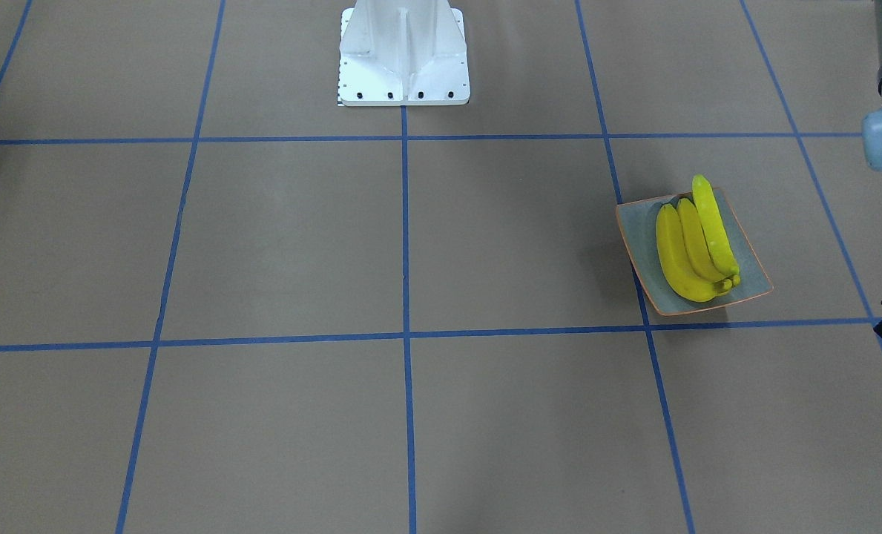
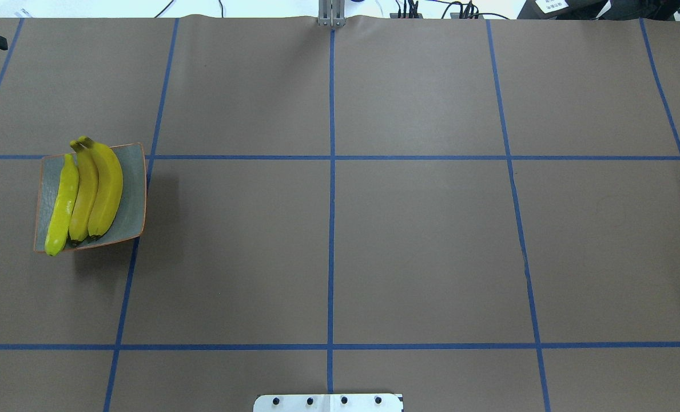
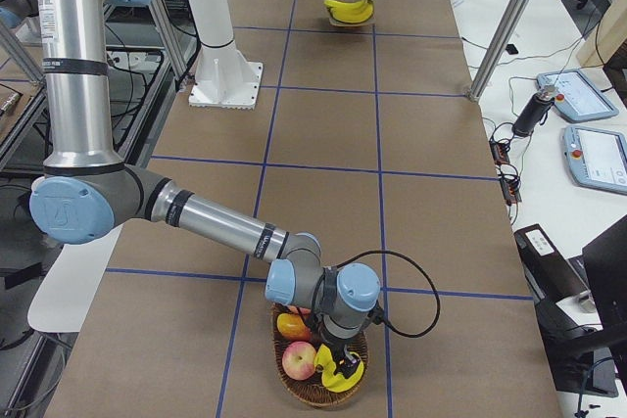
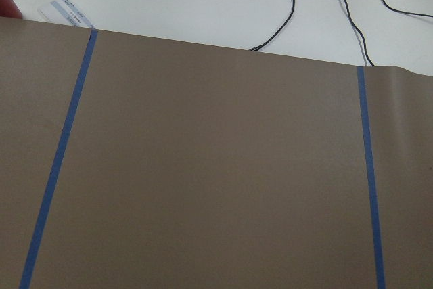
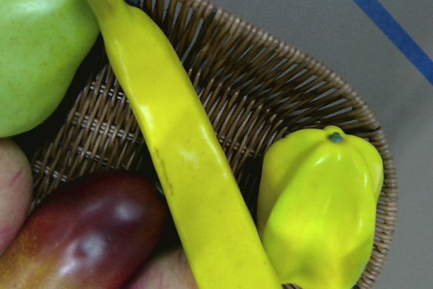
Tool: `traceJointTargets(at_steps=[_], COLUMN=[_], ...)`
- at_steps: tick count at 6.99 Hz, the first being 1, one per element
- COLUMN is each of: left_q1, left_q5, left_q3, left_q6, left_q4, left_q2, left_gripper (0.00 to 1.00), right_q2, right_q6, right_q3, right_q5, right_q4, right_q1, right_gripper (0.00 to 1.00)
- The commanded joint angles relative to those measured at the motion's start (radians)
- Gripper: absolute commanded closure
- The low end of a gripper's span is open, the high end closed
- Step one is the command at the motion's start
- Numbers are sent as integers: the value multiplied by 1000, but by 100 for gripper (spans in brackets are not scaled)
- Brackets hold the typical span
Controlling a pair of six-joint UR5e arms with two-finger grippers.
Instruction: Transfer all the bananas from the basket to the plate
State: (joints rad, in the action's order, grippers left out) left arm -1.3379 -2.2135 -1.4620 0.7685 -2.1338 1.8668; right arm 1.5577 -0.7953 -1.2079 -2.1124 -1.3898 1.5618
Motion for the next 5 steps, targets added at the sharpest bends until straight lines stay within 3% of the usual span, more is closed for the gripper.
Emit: traceJointTargets(at_steps=[1,3,5], left_q1=[0,0,0], left_q5=[0,0,-2], left_q3=[2,2,2], left_q6=[0,0,2], left_q4=[0,0,0], left_q2=[0,0,0], left_gripper=[0,0,0], right_q2=[1,1,2], right_q6=[-1,-4,-5], right_q3=[14,16,22], right_q5=[0,6,8], right_q4=[0,-2,-2], right_q1=[-5,-11,-14], right_gripper=[6,19,23])
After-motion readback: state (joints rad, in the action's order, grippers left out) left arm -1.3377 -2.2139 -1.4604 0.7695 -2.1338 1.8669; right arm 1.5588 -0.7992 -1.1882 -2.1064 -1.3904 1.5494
